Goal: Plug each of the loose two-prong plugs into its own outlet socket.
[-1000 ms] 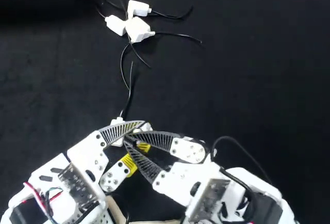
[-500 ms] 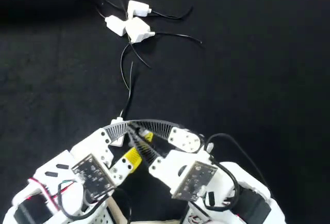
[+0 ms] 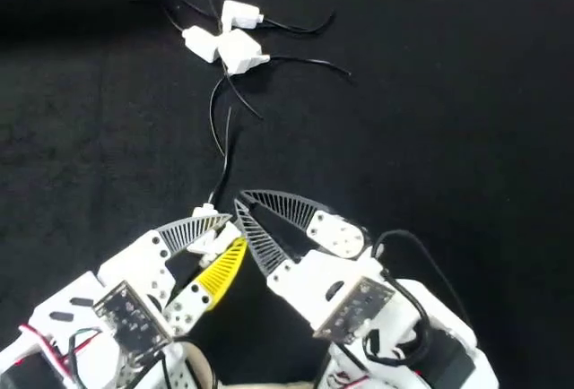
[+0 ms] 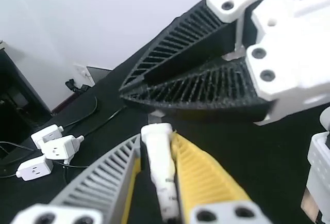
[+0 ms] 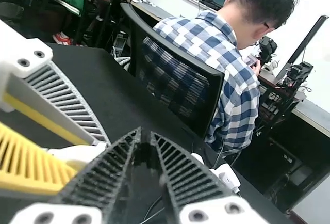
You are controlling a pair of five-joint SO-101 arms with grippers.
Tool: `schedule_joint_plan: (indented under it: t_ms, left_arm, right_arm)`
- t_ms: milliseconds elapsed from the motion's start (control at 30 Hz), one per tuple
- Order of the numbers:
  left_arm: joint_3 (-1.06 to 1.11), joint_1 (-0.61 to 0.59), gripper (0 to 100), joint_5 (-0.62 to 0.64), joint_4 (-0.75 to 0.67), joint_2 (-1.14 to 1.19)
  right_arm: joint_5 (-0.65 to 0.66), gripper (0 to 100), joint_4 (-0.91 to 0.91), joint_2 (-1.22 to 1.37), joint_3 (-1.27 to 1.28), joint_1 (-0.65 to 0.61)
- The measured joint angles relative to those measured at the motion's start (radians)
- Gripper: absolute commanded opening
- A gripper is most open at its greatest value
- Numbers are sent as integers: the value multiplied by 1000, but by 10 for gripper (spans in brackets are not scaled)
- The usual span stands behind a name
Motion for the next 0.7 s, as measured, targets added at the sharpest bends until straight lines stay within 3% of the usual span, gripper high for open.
schedule_joint_plan:
  t_ms: [300,533,700]
  left_arm:
    - [57,0,29,-2,-17,-3]
    - [324,0,29,-8,-256,-11]
    - [334,0,29,-8,-292,-8]
  right_arm:
    - [0,11,-2,-9,11,9]
    - [8,11,9,-6,48,34]
    - [6,11,9,6,49,25]
